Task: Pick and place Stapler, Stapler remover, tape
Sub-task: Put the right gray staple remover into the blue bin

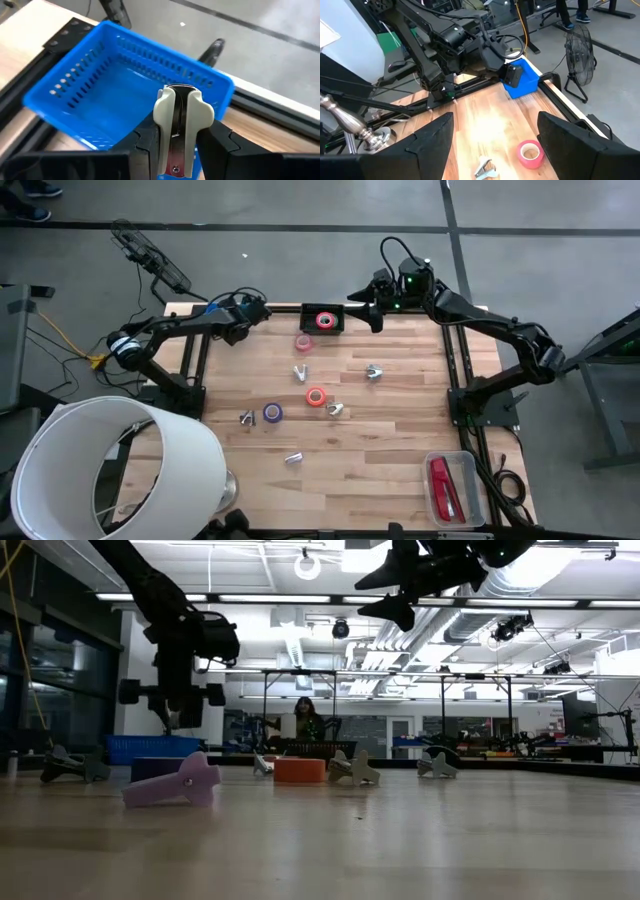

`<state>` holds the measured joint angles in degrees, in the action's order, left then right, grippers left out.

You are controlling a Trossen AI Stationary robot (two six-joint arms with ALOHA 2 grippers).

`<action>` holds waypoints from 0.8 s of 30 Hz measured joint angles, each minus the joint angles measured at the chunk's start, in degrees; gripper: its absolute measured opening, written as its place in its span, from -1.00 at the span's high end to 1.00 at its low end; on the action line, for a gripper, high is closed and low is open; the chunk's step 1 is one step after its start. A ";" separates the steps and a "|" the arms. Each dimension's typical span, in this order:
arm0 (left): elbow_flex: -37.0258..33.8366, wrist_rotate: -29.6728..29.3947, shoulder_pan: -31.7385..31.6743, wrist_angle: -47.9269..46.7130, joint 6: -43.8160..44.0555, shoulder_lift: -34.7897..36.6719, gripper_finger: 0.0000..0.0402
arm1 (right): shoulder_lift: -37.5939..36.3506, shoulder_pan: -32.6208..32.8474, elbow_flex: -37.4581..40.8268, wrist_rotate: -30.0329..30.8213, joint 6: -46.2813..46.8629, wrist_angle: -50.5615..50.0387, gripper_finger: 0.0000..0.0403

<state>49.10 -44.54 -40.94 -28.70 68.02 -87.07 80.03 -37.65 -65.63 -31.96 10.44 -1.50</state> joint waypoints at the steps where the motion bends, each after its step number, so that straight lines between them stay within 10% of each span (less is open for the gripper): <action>1: 0.00 0.26 -0.36 -0.52 -0.03 0.00 0.55 | 0.00 0.00 0.00 0.15 0.00 -0.01 -0.39; 12: 0.00 2.79 -3.40 -0.09 -0.83 -0.20 0.54 | 0.00 0.04 0.00 0.25 0.11 -0.07 -0.39; 24: 0.00 8.24 -5.93 1.69 -2.28 -0.22 -0.03 | 0.00 0.07 0.00 0.33 1.14 -1.37 -0.39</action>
<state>49.10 -36.30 -46.87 -27.01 65.73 -87.29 80.03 -37.58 -65.63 -31.63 11.57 -2.87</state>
